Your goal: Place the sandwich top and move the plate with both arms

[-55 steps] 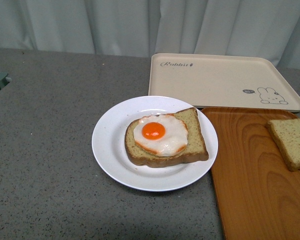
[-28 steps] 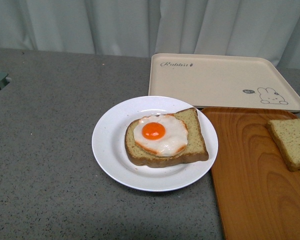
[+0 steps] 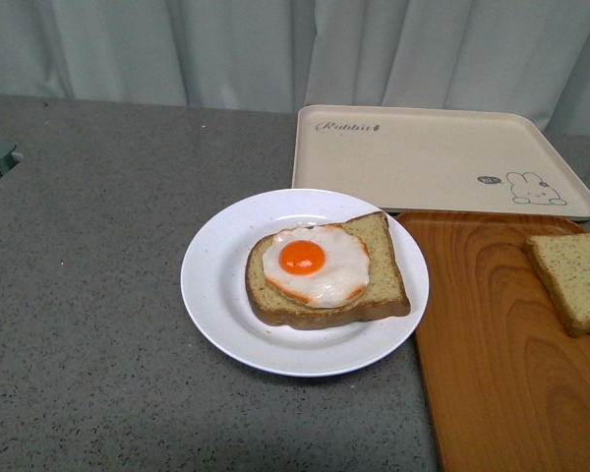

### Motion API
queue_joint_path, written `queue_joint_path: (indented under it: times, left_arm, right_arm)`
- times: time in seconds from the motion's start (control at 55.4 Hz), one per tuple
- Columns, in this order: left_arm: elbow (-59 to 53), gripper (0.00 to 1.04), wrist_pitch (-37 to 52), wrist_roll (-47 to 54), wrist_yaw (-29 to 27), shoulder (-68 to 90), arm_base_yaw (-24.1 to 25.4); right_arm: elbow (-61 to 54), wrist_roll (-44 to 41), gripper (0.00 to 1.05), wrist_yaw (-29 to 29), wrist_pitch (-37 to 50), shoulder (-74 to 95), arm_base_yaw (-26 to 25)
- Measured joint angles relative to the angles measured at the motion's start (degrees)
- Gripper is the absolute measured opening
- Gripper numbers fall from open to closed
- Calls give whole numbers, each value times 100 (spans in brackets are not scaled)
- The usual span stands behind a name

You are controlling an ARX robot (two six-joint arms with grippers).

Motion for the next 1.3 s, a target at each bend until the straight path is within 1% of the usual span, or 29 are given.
queue_joint_path:
  times: [0.036, 0.126, 0.253, 0.307, 0.361, 0.487, 0.632, 0.848, 1.137, 1.3]
  left_arm:
    - [0, 98, 0, 2, 0, 0, 0]
    - [0, 98, 0, 0, -2, -2, 0]
    - [0, 98, 0, 0, 0, -2, 0]
    - [0, 98, 0, 0, 0, -2, 0]
    - [0, 98, 0, 0, 0, -2, 0]
    - [0, 98, 0, 0, 0, -2, 0]
    - [0, 98, 0, 0, 0, -2, 0]
    - [0, 98, 0, 0, 0, -2, 0]
    - [0, 98, 0, 0, 0, -2, 0]
    - [0, 98, 0, 0, -2, -2, 0]
  right_arm:
    - [216, 68, 96, 114, 402, 638, -144]
    - [568, 173, 96, 433, 949, 1749, -319]
    - [817, 297, 96, 920, 1375, 2909, -420]
    - [866, 413, 96, 1010, 1440, 3261, -444]
    - [885, 710, 96, 1027, 1596, 3689, -463]
    - [885, 1281, 96, 1355, 1919, 4607, -354]
    - [883, 1858, 96, 1486, 2192, 5342, -308]
    - [892, 2883, 96, 1722, 2780, 6454, -487]
    - [1200, 3001, 96, 2004, 3073, 7152, -487]
    - [1331, 3045, 96, 2070, 3108, 7444, -428]
